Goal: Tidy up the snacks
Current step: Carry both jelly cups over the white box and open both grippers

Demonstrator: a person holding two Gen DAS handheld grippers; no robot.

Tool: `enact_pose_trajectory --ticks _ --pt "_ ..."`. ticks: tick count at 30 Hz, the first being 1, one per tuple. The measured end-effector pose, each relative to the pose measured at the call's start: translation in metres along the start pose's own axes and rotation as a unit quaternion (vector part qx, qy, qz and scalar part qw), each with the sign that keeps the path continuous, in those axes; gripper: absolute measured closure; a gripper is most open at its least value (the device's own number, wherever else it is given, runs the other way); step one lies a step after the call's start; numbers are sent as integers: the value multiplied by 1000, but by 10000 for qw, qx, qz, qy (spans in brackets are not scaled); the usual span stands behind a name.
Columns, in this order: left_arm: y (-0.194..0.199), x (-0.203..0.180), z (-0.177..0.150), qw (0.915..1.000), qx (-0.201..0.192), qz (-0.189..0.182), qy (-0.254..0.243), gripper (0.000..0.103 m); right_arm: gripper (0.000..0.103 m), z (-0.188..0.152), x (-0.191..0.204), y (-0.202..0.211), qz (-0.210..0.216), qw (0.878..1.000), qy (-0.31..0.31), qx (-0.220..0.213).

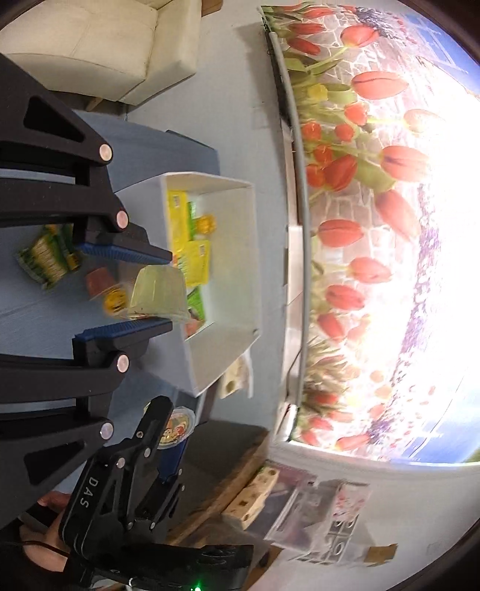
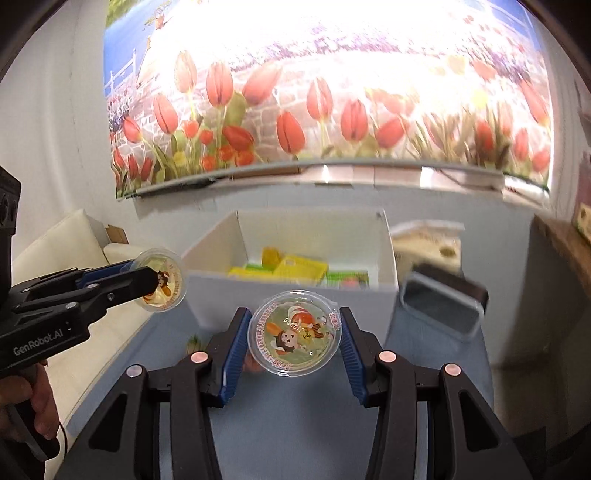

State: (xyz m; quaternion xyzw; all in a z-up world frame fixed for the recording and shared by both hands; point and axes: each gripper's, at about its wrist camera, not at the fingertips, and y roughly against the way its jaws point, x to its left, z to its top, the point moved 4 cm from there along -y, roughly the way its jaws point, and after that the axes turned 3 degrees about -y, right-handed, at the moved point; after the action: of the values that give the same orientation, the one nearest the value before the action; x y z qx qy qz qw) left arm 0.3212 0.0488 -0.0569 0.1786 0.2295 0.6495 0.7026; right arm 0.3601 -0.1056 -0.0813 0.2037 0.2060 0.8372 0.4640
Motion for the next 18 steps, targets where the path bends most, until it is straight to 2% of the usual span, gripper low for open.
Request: enact_pose_trajectory --ticks 7,14,16,17,18 --pt "-48 33 38 9997 84 233 40 70 52 47 -6 -49 42 10000 77 7" --pt "-112 64 52 9981 474 386 69 69 51 67 -27 -114 -187 9991 64 378" --pt "-125 69 51 9970 586 502 -6 58 41 69 -35 -126 -192 9986 -22 482" --pt "-126 70 50 9970 571 525 -44 40 16 70 -38 -127 -264 9985 -37 472" --pt "-128 71 49 9974 549 462 -69 16 0 71 -41 -127 -338 9986 -70 391"
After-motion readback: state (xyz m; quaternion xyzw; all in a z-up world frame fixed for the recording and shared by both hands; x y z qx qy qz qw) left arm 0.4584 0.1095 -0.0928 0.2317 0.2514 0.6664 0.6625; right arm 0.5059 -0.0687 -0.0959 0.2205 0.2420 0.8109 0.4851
